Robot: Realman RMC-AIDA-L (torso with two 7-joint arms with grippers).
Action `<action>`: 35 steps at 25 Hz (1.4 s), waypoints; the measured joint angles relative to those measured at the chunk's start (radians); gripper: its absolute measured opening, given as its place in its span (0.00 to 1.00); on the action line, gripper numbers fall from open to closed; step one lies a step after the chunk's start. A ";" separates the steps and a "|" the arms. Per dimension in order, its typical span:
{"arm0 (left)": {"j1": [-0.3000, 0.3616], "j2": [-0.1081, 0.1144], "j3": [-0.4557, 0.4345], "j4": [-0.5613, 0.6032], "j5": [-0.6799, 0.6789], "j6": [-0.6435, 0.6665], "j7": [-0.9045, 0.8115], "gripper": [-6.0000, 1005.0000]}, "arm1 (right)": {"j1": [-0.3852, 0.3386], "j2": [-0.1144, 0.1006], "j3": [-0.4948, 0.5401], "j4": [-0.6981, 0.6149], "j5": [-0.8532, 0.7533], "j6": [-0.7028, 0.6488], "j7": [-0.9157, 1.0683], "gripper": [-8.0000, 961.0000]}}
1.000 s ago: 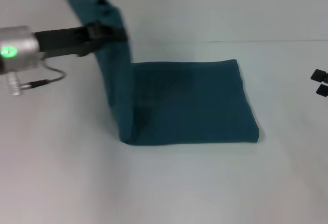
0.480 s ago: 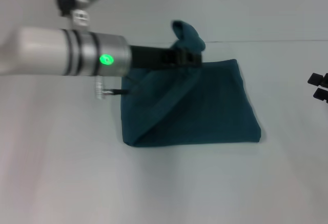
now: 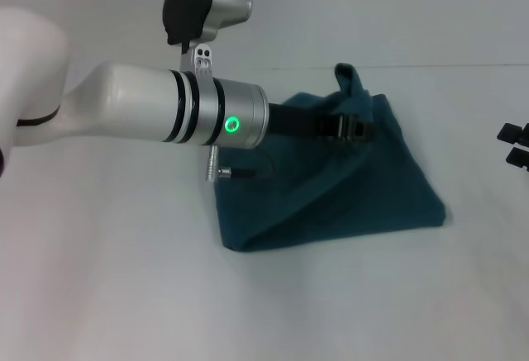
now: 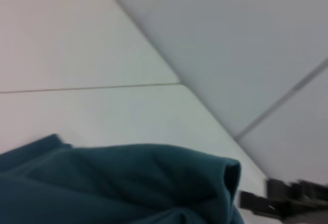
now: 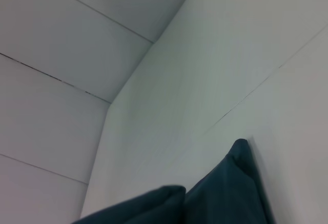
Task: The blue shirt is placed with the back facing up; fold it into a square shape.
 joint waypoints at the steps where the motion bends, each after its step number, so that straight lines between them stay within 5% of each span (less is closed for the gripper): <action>1: 0.002 0.000 0.003 0.000 -0.007 0.013 0.019 0.03 | -0.001 0.000 0.000 0.000 0.000 0.000 0.000 0.70; 12: 0.022 0.000 0.124 0.046 -0.049 0.004 0.068 0.17 | 0.003 0.000 -0.001 0.000 -0.009 0.020 0.000 0.70; 15: 0.093 0.002 0.099 0.133 -0.145 0.050 0.093 0.38 | 0.011 -0.002 -0.002 0.000 -0.037 0.023 0.001 0.70; 20: 0.218 0.012 -0.127 0.150 -0.245 0.107 -0.039 0.62 | 0.030 -0.010 -0.002 -0.008 -0.096 0.017 0.009 0.70; 26: 0.318 0.075 -0.273 0.093 -0.228 0.291 -0.240 0.81 | 0.100 -0.044 -0.002 -0.020 -0.218 -0.055 0.040 0.70; 35: 0.401 0.108 -0.569 0.081 0.080 0.538 -0.235 0.81 | 0.296 -0.064 -0.115 -0.112 -0.459 -0.104 0.213 0.70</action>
